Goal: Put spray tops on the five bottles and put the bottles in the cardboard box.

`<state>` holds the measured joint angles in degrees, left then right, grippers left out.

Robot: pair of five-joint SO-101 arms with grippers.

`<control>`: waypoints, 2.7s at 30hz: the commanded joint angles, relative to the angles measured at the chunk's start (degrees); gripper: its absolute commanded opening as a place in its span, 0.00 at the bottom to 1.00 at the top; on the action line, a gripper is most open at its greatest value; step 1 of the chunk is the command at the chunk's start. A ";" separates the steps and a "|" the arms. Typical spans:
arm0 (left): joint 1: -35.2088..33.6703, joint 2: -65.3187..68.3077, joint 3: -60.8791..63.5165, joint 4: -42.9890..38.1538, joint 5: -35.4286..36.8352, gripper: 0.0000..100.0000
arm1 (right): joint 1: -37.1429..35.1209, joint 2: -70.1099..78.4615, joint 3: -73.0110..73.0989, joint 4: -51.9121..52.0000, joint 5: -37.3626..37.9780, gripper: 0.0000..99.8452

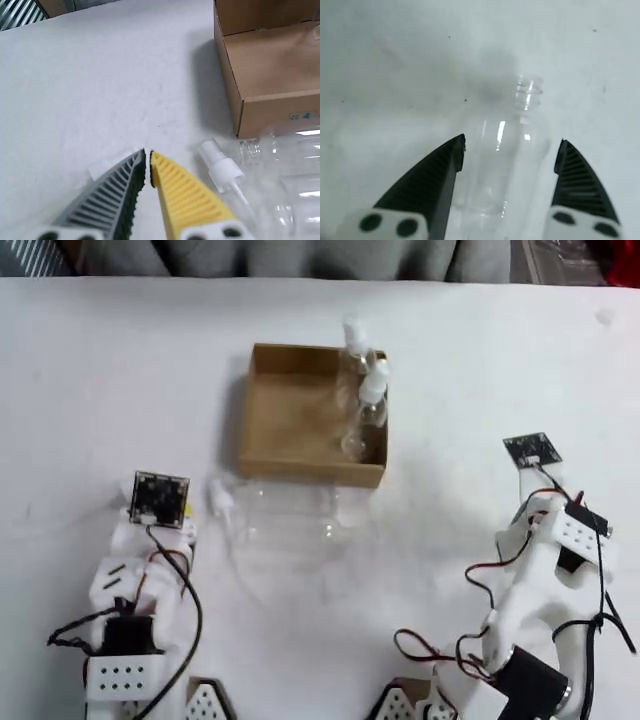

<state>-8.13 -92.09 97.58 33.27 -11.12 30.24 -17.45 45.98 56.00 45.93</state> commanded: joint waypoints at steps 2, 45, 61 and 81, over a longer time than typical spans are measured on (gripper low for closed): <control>-0.48 -0.48 -0.26 0.79 -0.44 0.02 | -0.66 -0.48 -0.70 1.36 0.79 0.24; -0.40 -0.48 -0.26 0.79 -0.44 0.02 | 0.75 19.21 -24.00 6.55 0.62 0.34; -0.31 -0.48 -0.26 0.79 -0.44 0.02 | 3.47 11.91 -17.67 14.29 2.99 0.26; -0.48 -0.48 -0.26 0.79 -0.44 0.02 | 1.27 16.22 -13.80 1.01 -1.49 0.00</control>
<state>-8.13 -92.09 97.58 33.27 -11.12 32.09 -0.22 33.32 57.58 48.04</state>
